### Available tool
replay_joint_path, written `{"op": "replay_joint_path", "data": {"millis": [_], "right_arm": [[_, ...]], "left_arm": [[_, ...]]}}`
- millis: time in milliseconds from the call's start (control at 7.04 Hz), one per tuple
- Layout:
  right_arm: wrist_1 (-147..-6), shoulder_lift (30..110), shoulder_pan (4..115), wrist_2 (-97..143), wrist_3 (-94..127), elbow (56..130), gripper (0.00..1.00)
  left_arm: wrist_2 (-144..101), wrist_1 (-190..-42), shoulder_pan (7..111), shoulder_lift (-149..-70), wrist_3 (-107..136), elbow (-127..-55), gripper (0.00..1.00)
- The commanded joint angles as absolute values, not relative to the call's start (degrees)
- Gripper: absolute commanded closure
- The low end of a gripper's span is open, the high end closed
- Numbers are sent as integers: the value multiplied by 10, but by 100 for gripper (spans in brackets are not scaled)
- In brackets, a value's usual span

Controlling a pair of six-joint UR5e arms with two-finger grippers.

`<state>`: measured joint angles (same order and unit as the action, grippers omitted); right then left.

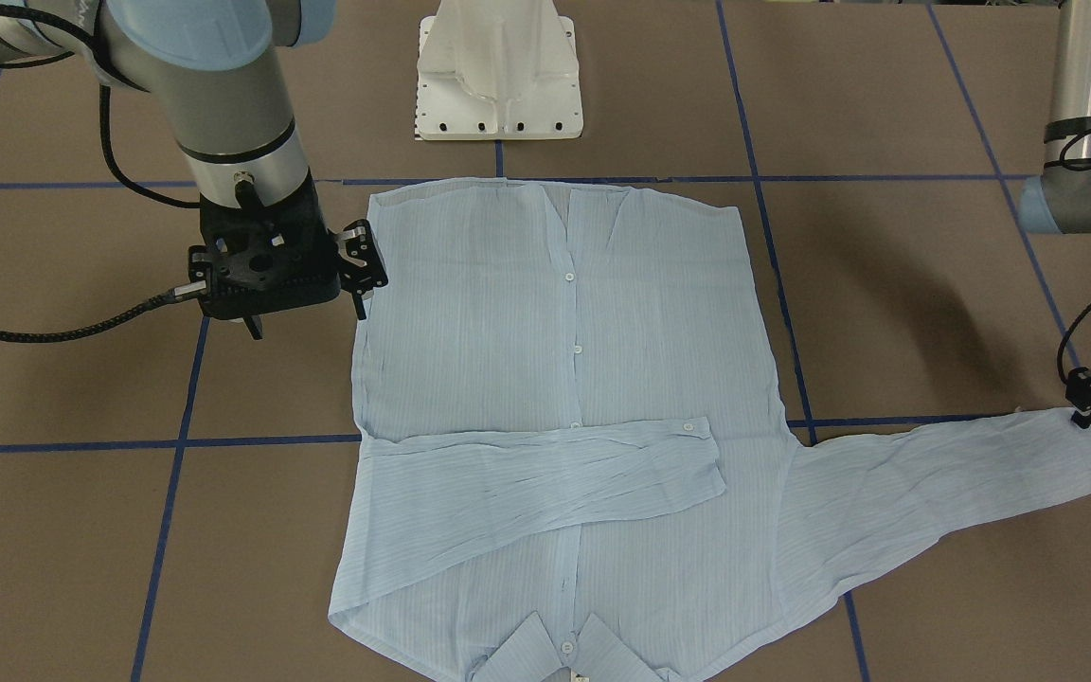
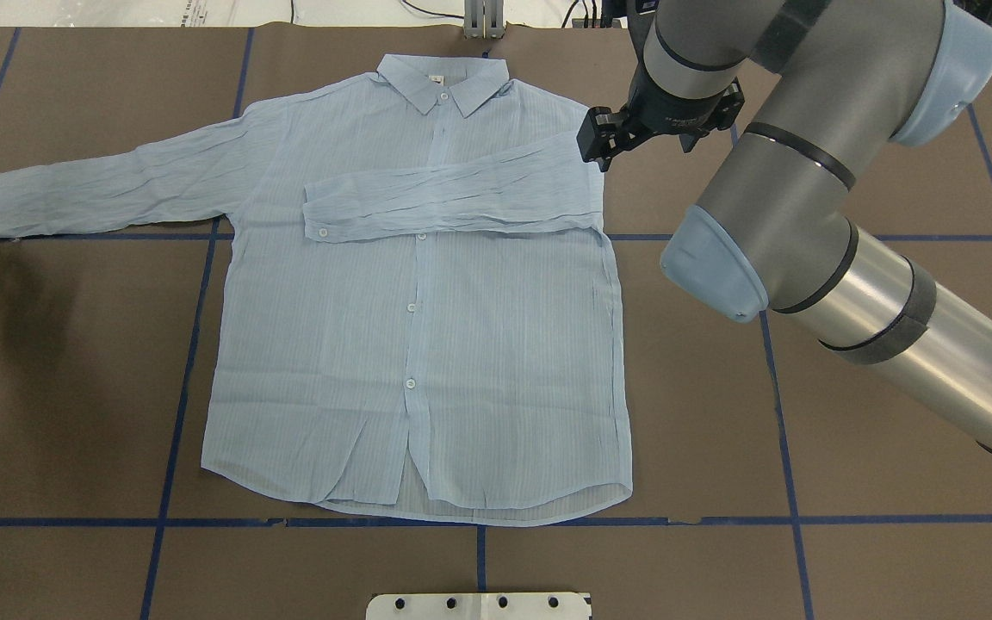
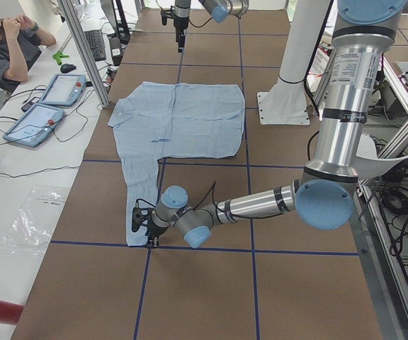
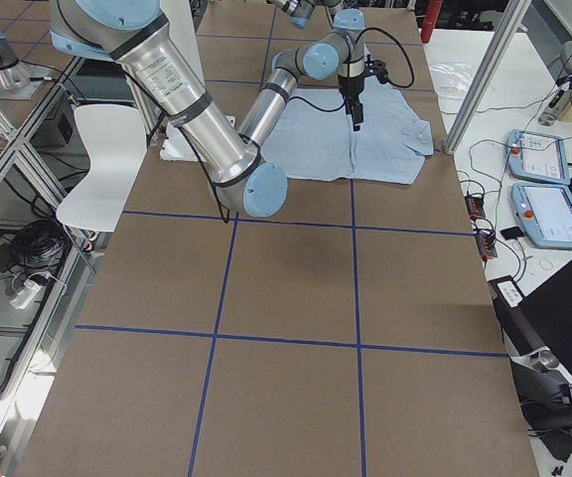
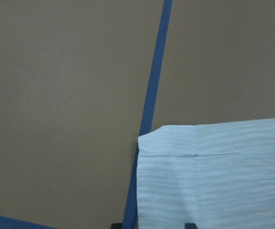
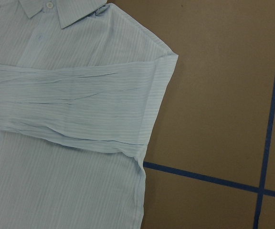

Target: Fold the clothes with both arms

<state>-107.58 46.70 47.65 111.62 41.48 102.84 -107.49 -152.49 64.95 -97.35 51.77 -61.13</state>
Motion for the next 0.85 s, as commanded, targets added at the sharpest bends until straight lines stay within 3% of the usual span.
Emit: {"op": "replay_joint_path", "data": {"millis": [0, 426, 710], "right_arm": [[-1076, 468, 476, 1115, 415, 1028, 0], [-1076, 472, 476, 1114, 415, 1028, 0], [-1075, 473, 476, 1114, 415, 1028, 0]], "left_arm": [[-1075, -1524, 649, -976, 518, -608, 47], [-1075, -1524, 646, -976, 518, -608, 53], [-1075, -1523, 646, -976, 518, -606, 70]]}}
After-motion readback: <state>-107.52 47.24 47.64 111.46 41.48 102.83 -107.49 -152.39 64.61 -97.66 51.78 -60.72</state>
